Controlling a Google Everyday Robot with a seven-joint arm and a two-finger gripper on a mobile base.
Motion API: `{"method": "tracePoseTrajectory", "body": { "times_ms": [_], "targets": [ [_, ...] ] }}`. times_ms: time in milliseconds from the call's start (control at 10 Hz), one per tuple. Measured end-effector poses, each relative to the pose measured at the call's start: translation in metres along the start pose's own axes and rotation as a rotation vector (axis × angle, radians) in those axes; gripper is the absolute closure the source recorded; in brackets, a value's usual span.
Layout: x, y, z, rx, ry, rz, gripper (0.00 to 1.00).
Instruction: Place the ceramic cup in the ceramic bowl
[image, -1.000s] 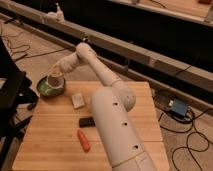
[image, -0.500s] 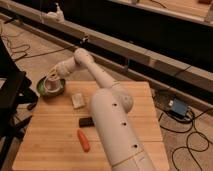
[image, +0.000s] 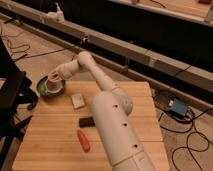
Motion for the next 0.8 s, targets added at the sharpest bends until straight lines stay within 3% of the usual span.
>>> {"method": "tracePoseTrajectory", "body": {
  "times_ms": [500, 800],
  "targets": [
    [0.015, 0.005, -0.012, 0.022, 0.022, -0.010, 0.20],
    [0.015, -0.009, -0.036, 0.052, 0.061, -0.035, 0.20]
  ]
}}
